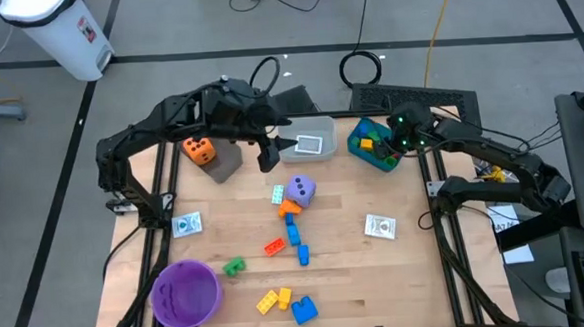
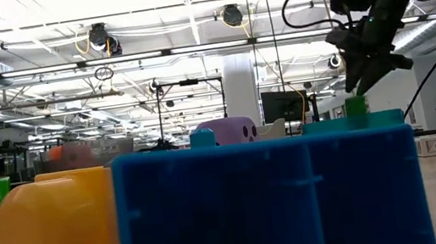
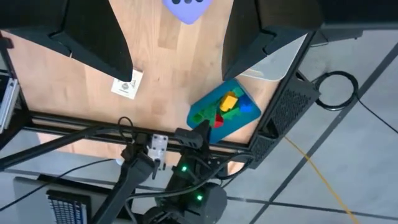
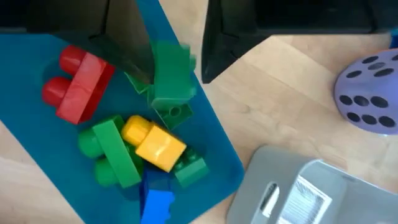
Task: Pick & Place Toys
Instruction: Put the dark green game piece into the blue bin, then put the green game piece into the blue bin
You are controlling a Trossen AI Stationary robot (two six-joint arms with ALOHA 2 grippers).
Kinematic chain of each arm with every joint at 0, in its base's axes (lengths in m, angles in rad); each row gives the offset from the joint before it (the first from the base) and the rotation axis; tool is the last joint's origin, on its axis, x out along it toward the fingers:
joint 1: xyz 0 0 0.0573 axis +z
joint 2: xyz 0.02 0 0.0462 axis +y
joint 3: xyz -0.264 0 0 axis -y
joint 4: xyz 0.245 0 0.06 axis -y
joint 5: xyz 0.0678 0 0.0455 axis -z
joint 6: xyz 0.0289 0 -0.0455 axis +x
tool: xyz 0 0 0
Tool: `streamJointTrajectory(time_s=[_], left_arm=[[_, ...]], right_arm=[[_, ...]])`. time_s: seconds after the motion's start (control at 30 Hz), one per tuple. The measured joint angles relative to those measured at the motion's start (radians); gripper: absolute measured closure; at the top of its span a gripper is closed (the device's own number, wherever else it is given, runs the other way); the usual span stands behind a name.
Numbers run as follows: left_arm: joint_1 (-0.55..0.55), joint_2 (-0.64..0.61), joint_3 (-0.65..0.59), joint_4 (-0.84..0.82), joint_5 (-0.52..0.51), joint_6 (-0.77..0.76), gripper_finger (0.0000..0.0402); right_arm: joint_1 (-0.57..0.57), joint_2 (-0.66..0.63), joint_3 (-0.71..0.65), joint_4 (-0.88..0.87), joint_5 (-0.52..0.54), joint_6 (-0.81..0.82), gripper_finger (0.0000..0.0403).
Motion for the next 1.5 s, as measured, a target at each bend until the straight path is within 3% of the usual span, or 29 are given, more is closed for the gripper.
streamJointTrajectory(time_s=[0.2, 0.43, 0.67, 0.97, 1.2, 1.5], left_arm=[[0.000, 0.000, 0.000, -0.039, 0.000, 0.000, 0.0149], [0.000, 0.000, 0.000, -0.202, 0.000, -0.005, 0.0149], [-0.032, -0.002, -0.020, -0.342, 0.001, -0.054, 0.0149], [-0.142, -0.010, -0.227, -0.342, 0.001, -0.150, 0.0149], [-0.260, -0.009, -0.438, -0.304, 0.033, -0.278, 0.0149], [-0.428, -0.010, -0.625, -0.224, 0.016, -0.613, 0.0149]], right_arm=[[0.000, -0.001, 0.000, 0.050, -0.017, -0.015, 0.0221], [0.000, -0.001, 0.000, 0.137, -0.203, 0.003, 0.0180], [0.002, -0.001, 0.000, 0.357, -0.329, 0.167, 0.0170], [0.120, -0.001, 0.000, 0.651, -0.367, 0.221, 0.0176], [0.189, -0.001, 0.000, 0.654, -0.363, 0.205, 0.0176], [0.212, -0.001, 0.000, 0.636, -0.334, 0.195, 0.0177]])
